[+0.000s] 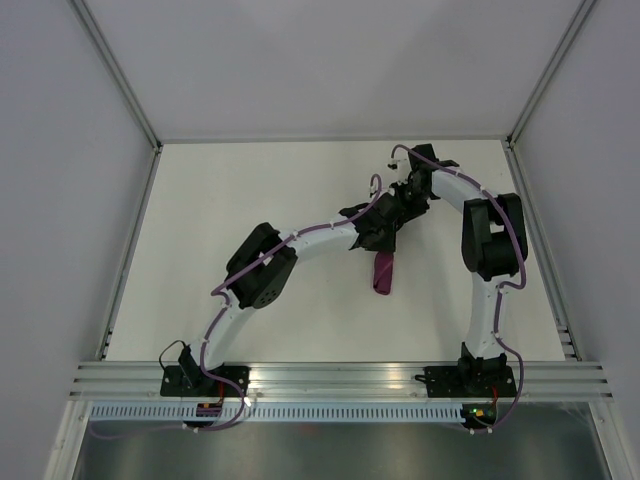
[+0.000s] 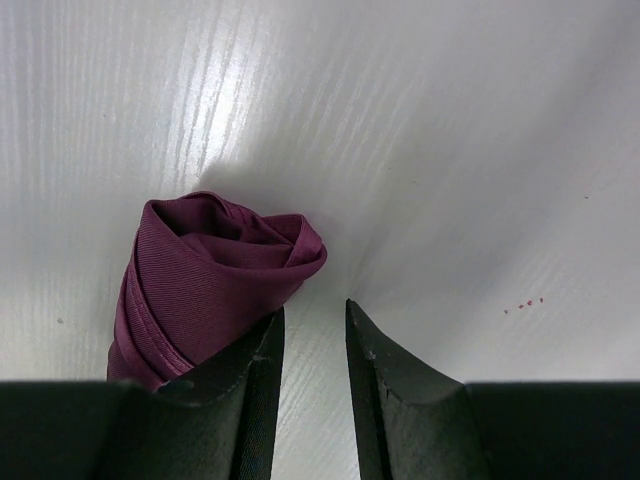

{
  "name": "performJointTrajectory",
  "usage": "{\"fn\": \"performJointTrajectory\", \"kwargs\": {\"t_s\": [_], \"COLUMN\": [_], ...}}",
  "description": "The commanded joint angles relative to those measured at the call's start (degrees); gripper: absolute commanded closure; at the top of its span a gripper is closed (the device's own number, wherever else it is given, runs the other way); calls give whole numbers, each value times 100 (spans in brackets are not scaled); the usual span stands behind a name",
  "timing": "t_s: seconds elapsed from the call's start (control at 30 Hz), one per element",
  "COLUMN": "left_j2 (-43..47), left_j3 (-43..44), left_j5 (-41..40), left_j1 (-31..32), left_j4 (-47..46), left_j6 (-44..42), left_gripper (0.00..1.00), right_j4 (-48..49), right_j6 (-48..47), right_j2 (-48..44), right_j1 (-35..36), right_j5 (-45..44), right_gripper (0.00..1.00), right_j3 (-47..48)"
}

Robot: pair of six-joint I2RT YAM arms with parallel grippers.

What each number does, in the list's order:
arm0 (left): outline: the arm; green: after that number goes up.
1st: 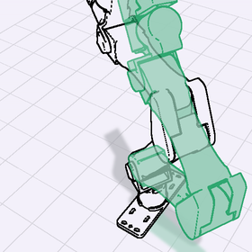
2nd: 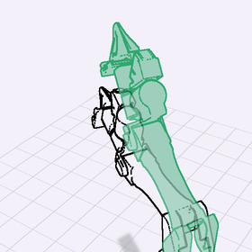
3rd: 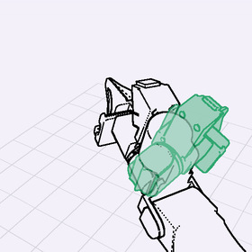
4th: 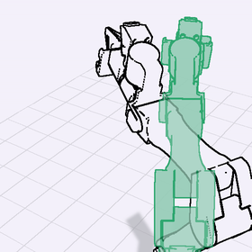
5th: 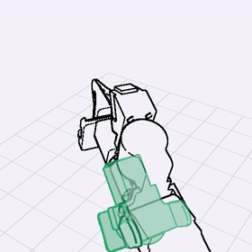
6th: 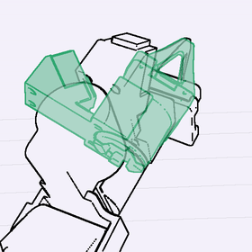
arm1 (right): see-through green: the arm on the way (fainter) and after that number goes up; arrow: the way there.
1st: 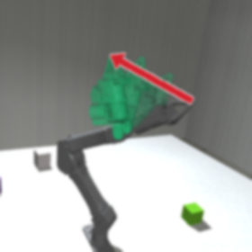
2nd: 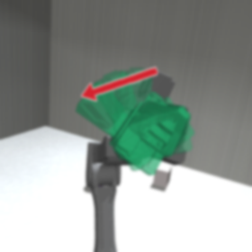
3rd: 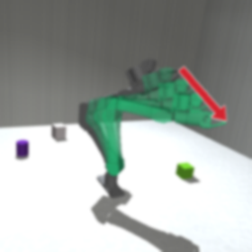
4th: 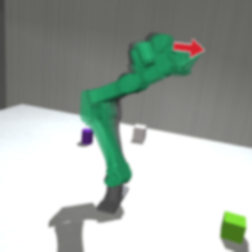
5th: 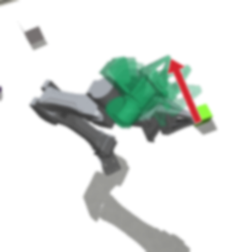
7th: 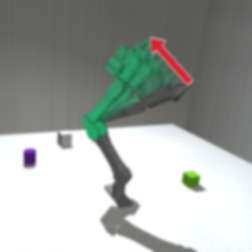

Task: Fold the napkin, place the utensils inside, and roll it up
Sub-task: Roll the napkin with the utensil

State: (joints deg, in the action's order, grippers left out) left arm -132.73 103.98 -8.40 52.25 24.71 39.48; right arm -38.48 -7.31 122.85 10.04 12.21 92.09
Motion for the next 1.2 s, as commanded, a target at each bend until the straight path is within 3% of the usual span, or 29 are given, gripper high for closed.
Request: {"fn": "performJointTrajectory", "kwargs": {"t_s": [0.0,0.3,0.37,0.67,0.73,1.17], "left_j2": [-254,-8,27,247,282,353], "left_j3": [-458,-555,-563,-634,-642,-599], "left_j5": [243,243,225,190,190,164], "left_j1": [-39,-110,-118,-197,-206,-206], "left_j4": [975,755,720,675,667,667], "left_j6": [86,33,15,-72,-99,-204], "left_gripper": [57,51,44,42,34,34], "right_j4": [-125,-134,-125,-116,-133,-133], "right_j6": [81,81,81,90,81,63], "right_j2": [275,275,266,205,205,169], "right_j1": [156,226,226,226,226,226], "right_j5": [-157,-236,-271,-271,-263,-184], "right_gripper": [63,63,63,63,63,64], "right_j3": [107,186,177,169,169,133]}}
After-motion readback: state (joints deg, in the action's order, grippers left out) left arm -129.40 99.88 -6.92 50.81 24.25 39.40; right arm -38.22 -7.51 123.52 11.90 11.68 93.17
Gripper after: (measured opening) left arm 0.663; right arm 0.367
